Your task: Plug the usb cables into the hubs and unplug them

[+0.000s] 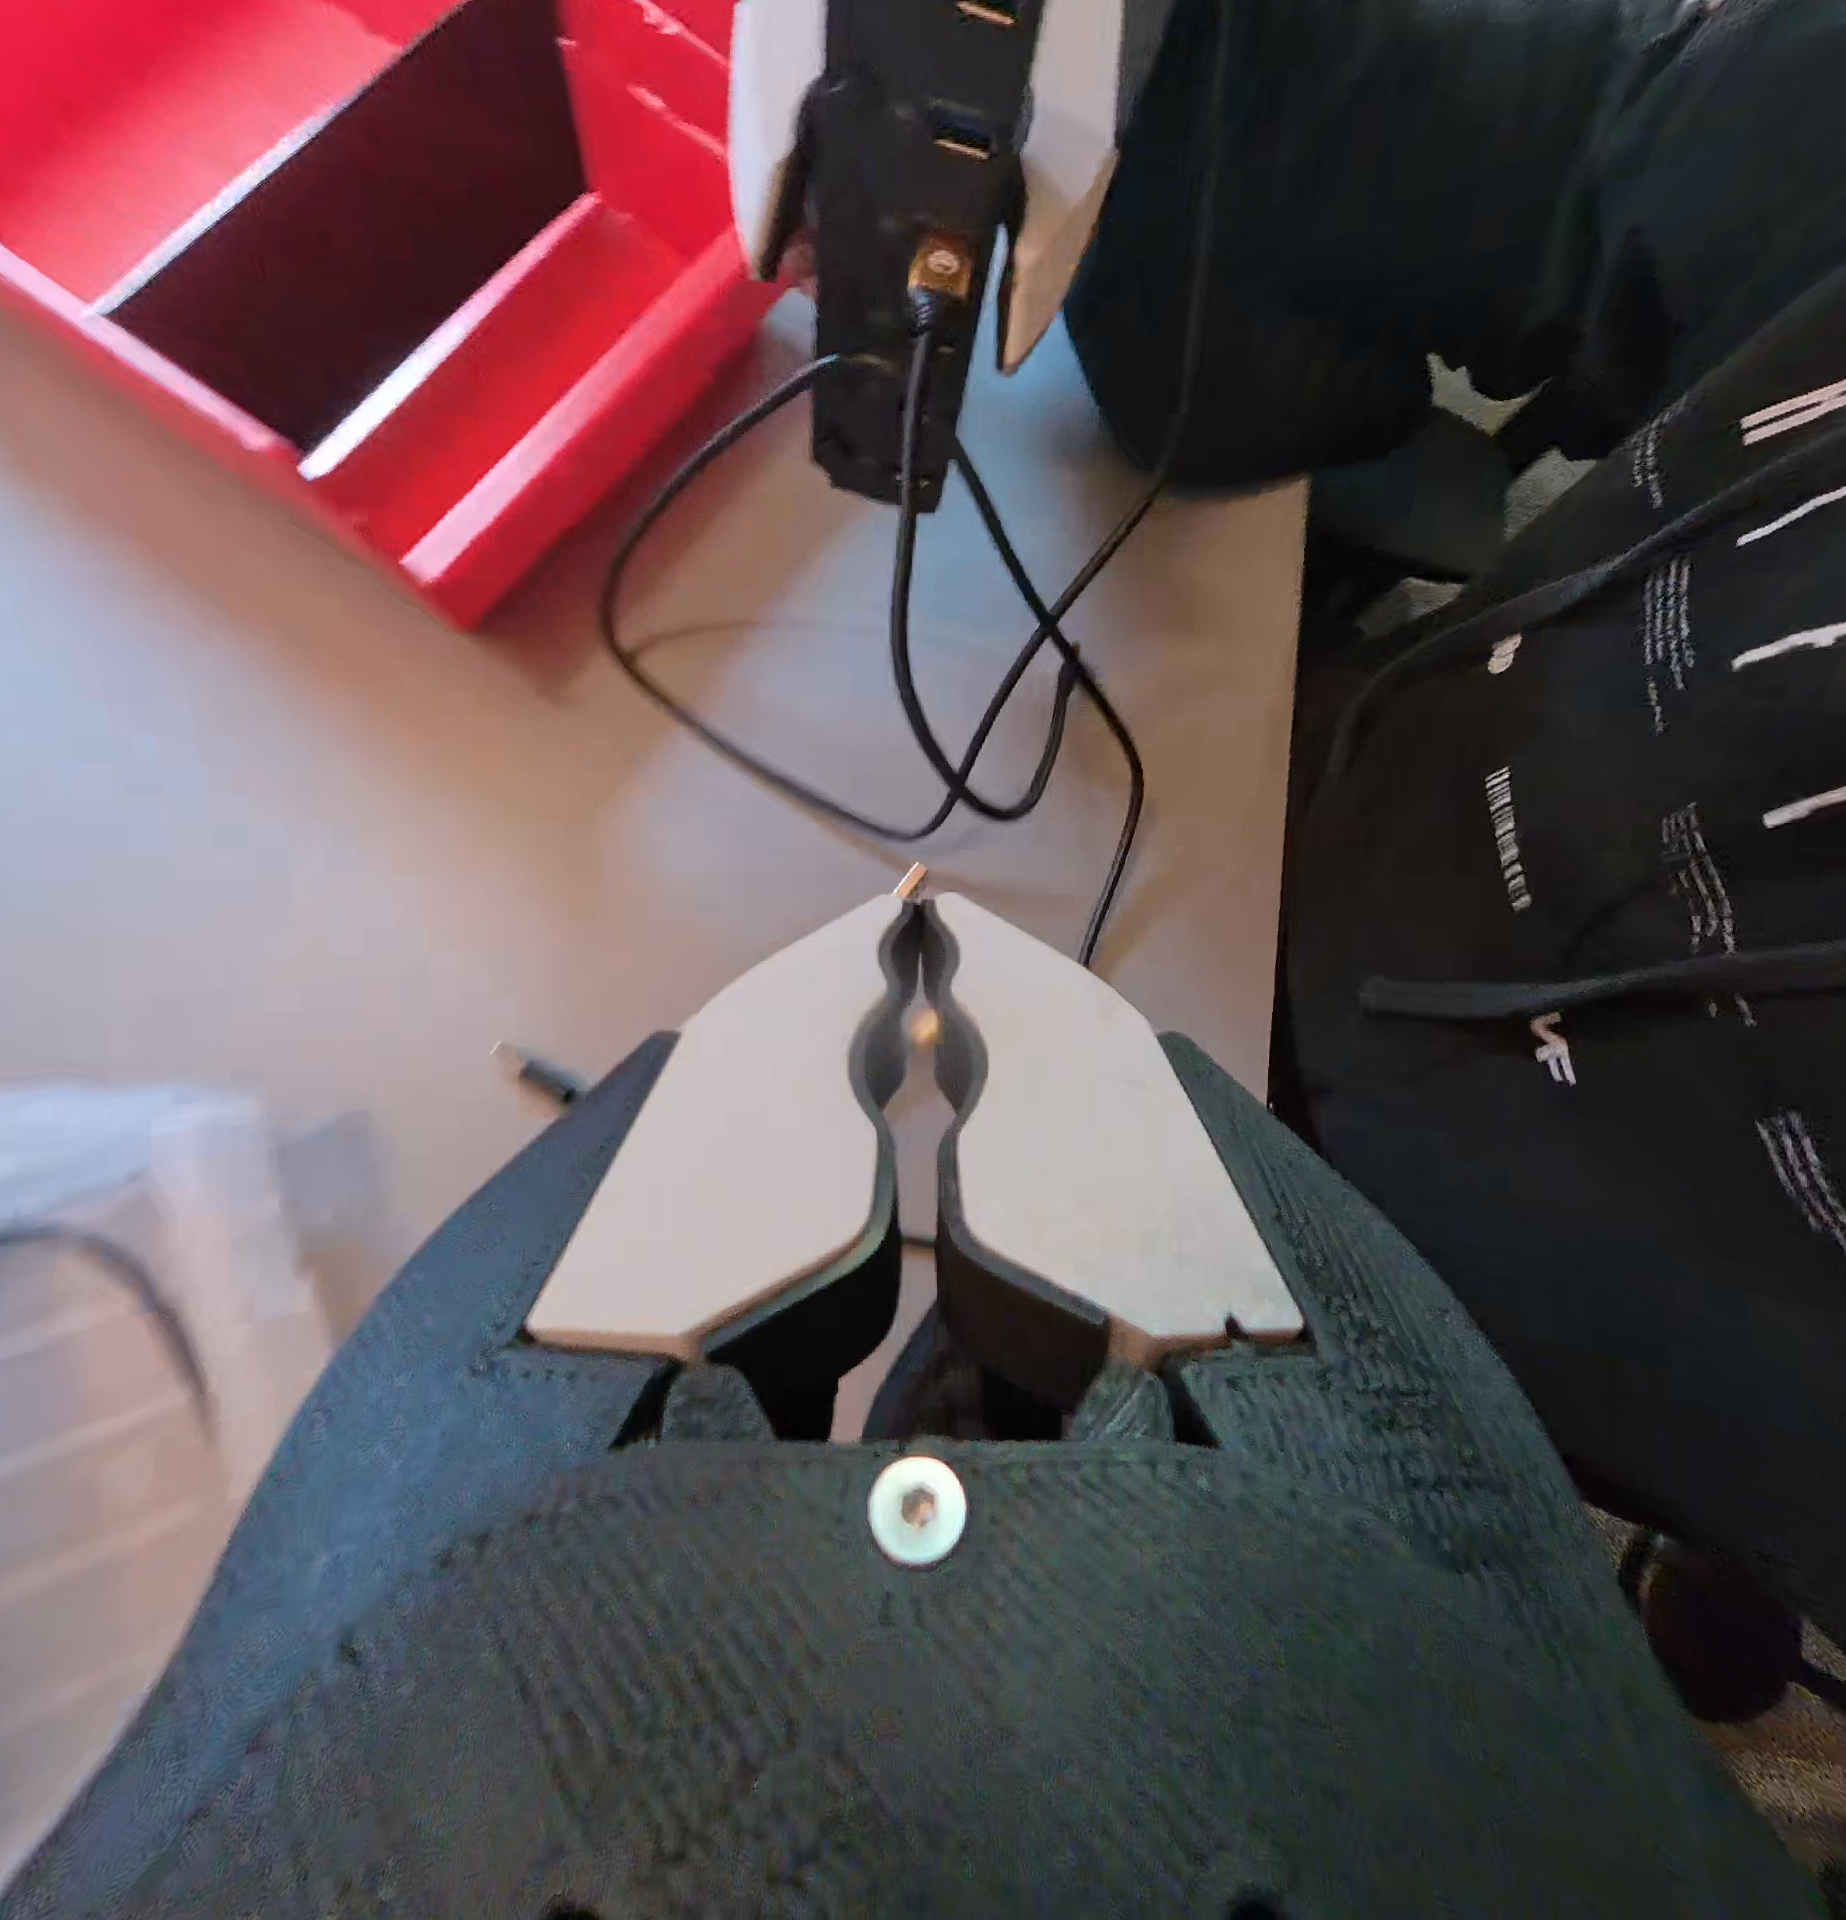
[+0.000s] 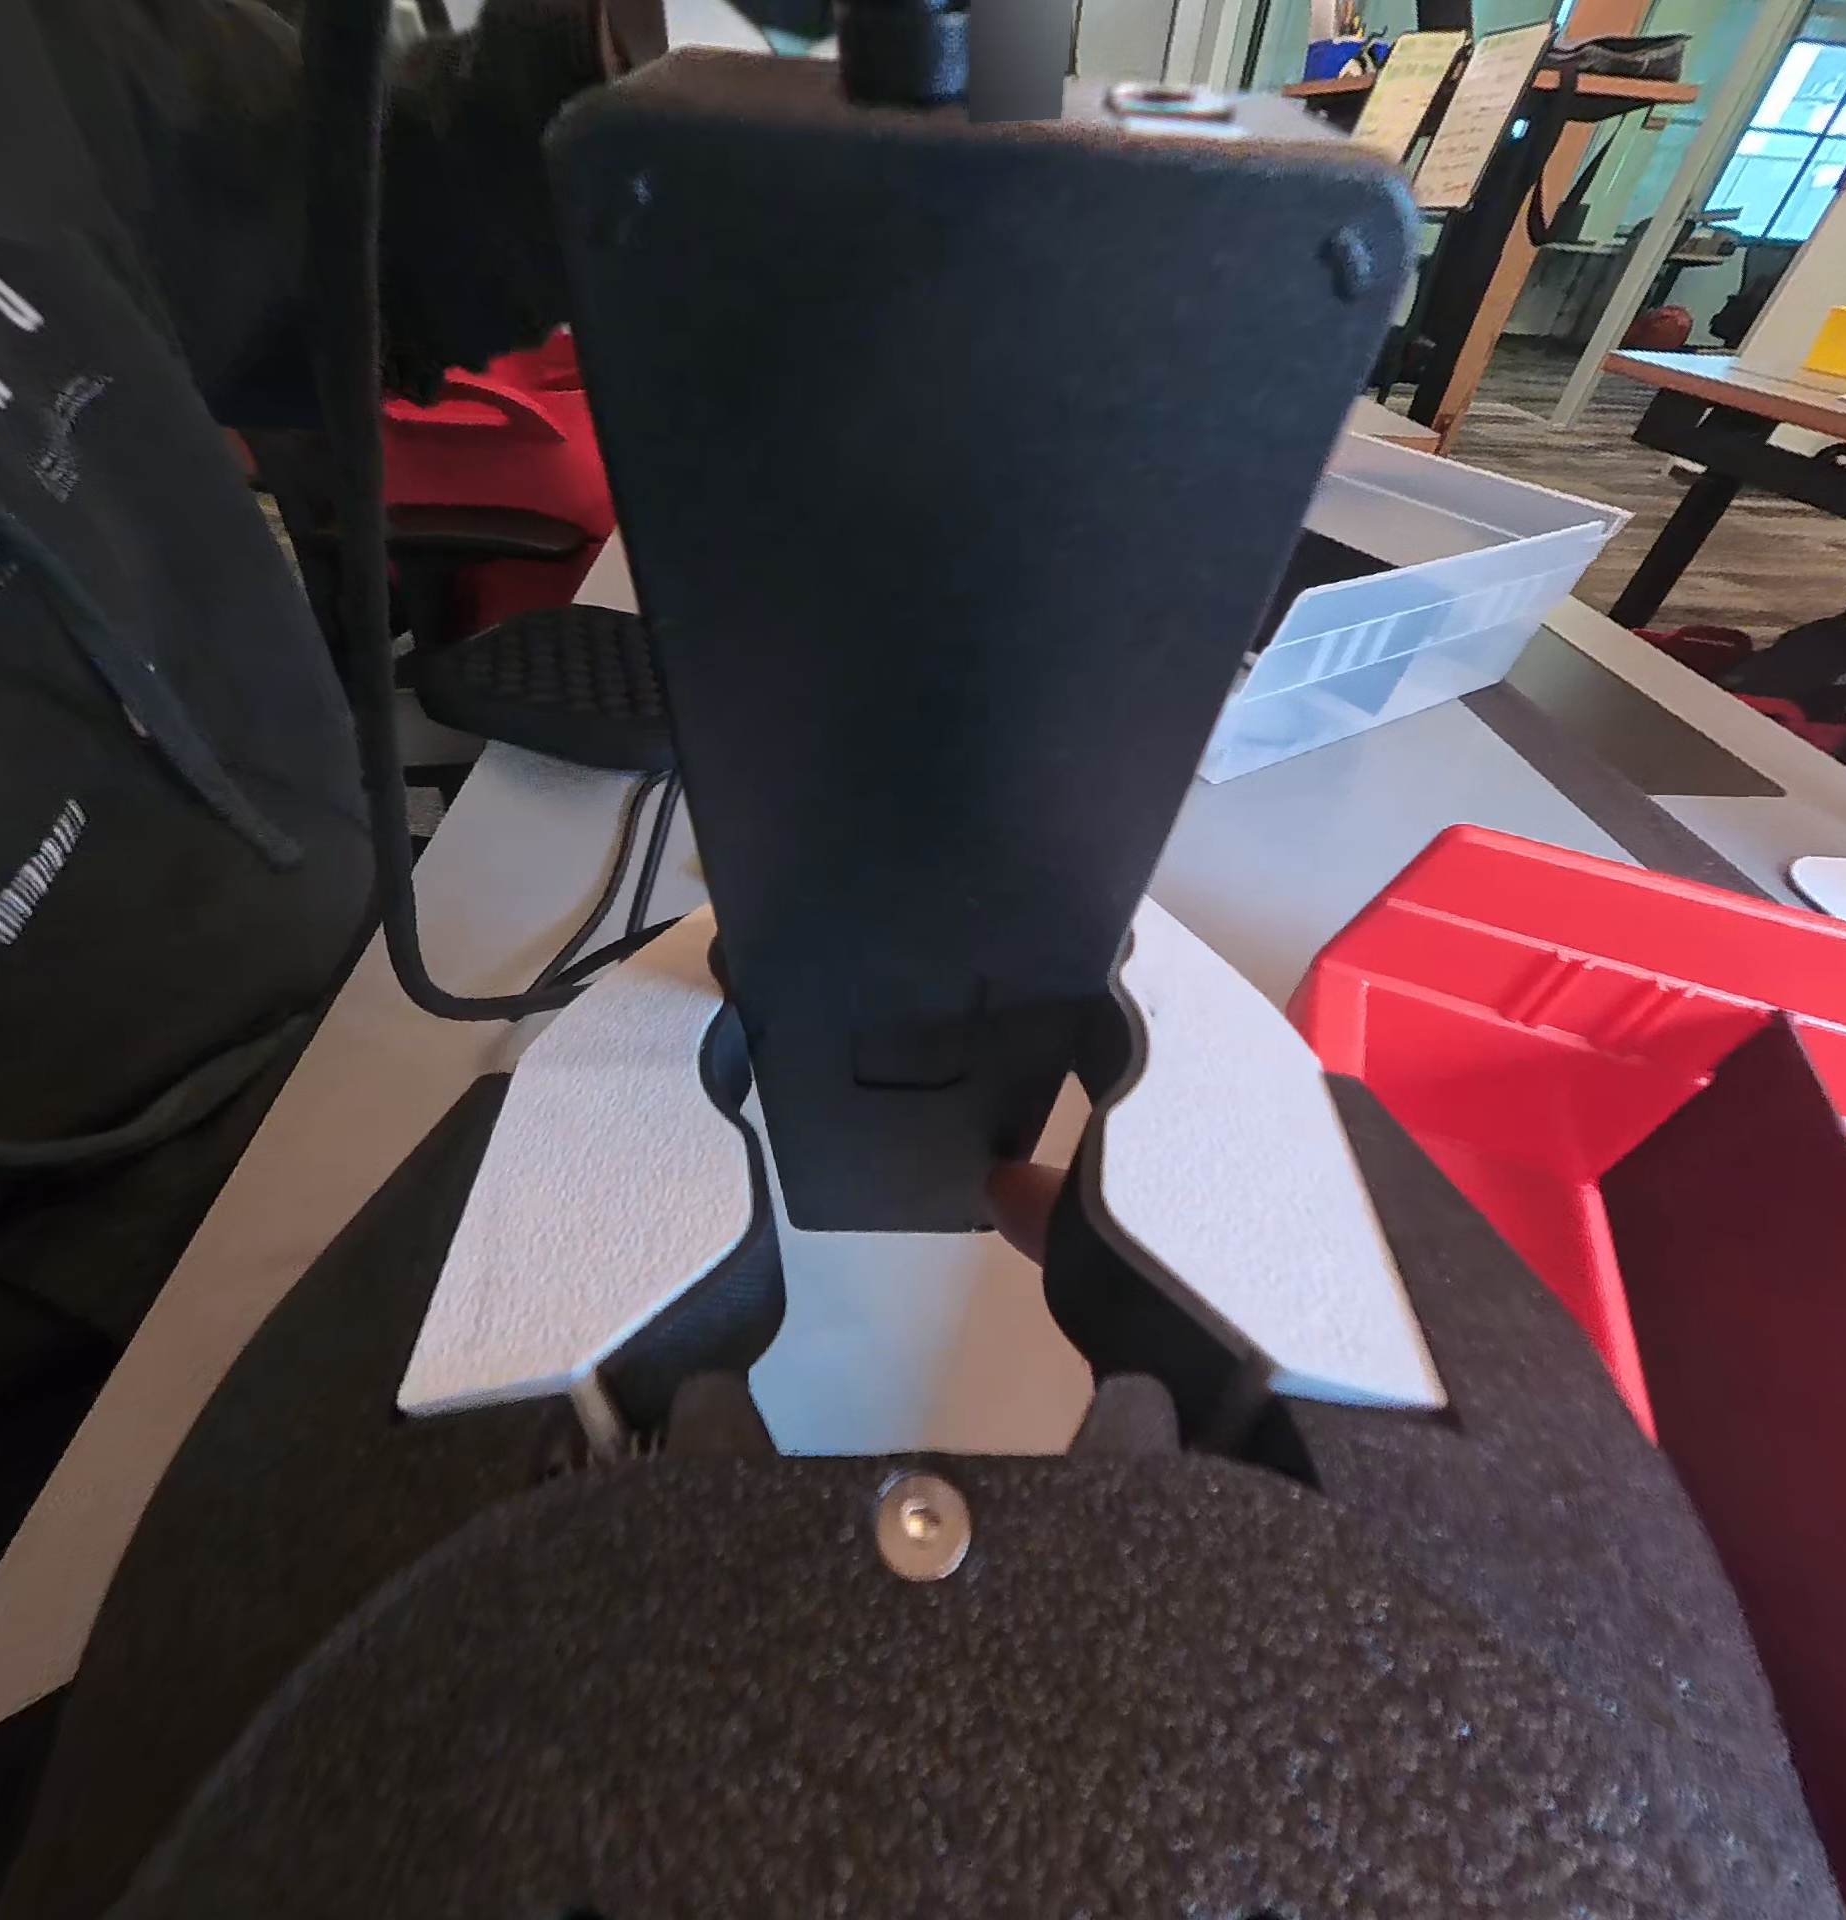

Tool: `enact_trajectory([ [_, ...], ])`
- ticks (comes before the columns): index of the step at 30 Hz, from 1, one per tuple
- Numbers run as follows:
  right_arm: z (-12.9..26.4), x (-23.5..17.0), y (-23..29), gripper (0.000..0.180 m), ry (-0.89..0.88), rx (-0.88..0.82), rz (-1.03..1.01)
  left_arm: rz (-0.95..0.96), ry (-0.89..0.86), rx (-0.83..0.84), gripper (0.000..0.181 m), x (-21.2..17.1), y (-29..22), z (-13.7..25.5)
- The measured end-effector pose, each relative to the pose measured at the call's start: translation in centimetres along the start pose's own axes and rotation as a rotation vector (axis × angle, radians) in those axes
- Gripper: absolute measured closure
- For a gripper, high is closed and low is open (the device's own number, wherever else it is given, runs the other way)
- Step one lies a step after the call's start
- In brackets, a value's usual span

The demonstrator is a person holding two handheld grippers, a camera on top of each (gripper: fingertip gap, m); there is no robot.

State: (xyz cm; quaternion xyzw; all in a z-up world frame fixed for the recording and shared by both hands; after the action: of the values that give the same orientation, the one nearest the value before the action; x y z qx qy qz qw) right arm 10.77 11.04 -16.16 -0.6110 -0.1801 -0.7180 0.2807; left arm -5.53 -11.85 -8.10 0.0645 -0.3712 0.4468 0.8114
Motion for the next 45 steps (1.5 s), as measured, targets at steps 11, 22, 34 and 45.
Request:
enact_trajectory([
  [11,-0.1,-0.5,-0.4,0.117,0.010,-0.003,-0.023,-0.178,0.037,-0.068,0.179,-0.6,4.6,-6.7],
  [22,-0.1,-0.9,-0.6,0.117,0.025,-0.005,-0.033,-0.273,0.236,-0.134,0.160,-5.0,6.4,-12.6],
  [34,0.7,-0.8,-0.8,0.117,0.016,-0.012,-0.032,-0.371,0.226,-0.117,0.167,-5.1,5.7,-15.1],
  [45,0.7,-0.7,-0.6,0.117,0.019,-0.005,-0.019,-0.180,-0.067,0.016,0.168,-5.2,7.0,-7.9],
])
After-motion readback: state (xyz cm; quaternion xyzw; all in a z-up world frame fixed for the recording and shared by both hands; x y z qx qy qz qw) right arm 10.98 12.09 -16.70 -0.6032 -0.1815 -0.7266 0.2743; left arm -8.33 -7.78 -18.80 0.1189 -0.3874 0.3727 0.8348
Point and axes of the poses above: each gripper's, where its closed fingertips meet, z back along the fingers, x out of its top, y = z × x across the jaws, the point moved 8 cm from there along z, back along the fingers, and after that the axes turned 8 degrees about -x, right-handed, at the moved point
